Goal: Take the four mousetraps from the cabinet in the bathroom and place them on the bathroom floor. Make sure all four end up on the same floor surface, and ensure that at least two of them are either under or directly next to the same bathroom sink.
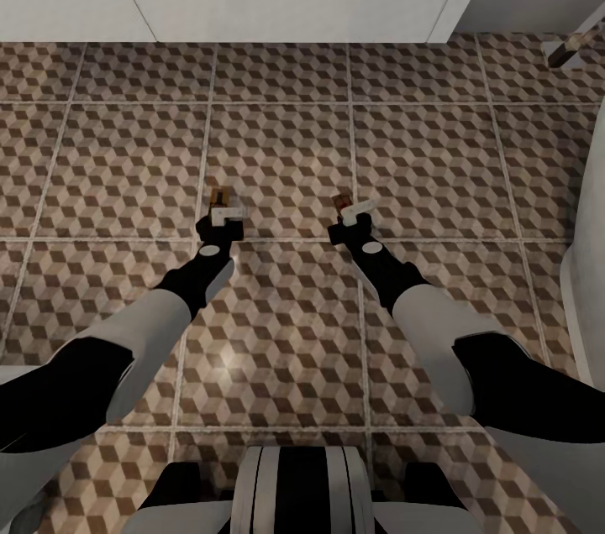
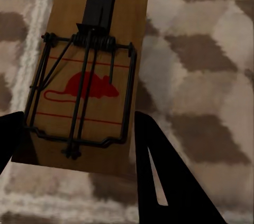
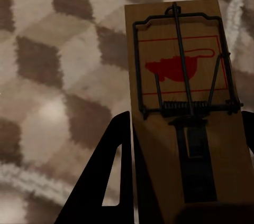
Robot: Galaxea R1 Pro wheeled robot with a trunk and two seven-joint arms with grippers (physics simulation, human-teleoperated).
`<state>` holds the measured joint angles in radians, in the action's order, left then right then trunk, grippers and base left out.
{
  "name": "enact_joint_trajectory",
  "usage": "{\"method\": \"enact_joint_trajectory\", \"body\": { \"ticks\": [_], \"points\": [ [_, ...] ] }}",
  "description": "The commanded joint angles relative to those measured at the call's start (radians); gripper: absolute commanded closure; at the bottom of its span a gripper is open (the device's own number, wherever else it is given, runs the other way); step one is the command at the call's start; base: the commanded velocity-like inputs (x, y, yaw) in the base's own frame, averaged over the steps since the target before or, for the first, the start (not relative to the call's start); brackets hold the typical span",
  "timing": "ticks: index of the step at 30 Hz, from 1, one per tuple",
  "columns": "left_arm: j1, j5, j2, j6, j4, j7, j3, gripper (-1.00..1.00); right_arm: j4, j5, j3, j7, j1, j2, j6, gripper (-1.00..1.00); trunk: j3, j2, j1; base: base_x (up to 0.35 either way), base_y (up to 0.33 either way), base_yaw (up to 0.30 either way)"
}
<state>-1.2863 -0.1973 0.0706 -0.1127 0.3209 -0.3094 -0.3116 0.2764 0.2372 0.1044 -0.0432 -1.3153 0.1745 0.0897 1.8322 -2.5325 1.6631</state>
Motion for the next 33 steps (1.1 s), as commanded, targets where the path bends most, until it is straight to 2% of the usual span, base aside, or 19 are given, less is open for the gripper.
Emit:
{"method": "enact_joint_trajectory", "body": {
  "ticks": [1, 10, 14, 33],
  "points": [
    [-0.001, -0.007, 0.0, -0.003, -0.005, -0.008, -0.009, 1.0, -0.001, 0.005, 0.002, -0.003, 0.0, 0.0, 0.002, 1.0, 0.0, 0.0, 0.0, 0.0, 0.0, 0.0],
    [0.001, -0.008, 0.001, -0.003, -0.01, -0.008, -0.009, 1.0, -0.013, 0.005, 0.002, -0.003, 0.0, 0.0, 0.003, 1.0, 0.0, 0.0, 0.0, 0.0, 0.0, 0.0],
    [0.001, -0.008, 0.009, -0.002, -0.007, -0.008, -0.008, 1.0, -0.029, 0.005, 0.002, -0.003, 0.001, 0.0, 0.014, 1.0, 0.0, 0.0, 0.0, 0.086, 0.009, 0.0],
    [0.001, -0.007, 0.014, -0.004, -0.01, -0.009, -0.009, 1.0, -0.034, 0.005, 0.002, -0.003, 0.001, 0.0, 0.038, 1.0, 0.0, 0.0, 0.0, 0.291, 0.089, 0.0]
  ]
}}
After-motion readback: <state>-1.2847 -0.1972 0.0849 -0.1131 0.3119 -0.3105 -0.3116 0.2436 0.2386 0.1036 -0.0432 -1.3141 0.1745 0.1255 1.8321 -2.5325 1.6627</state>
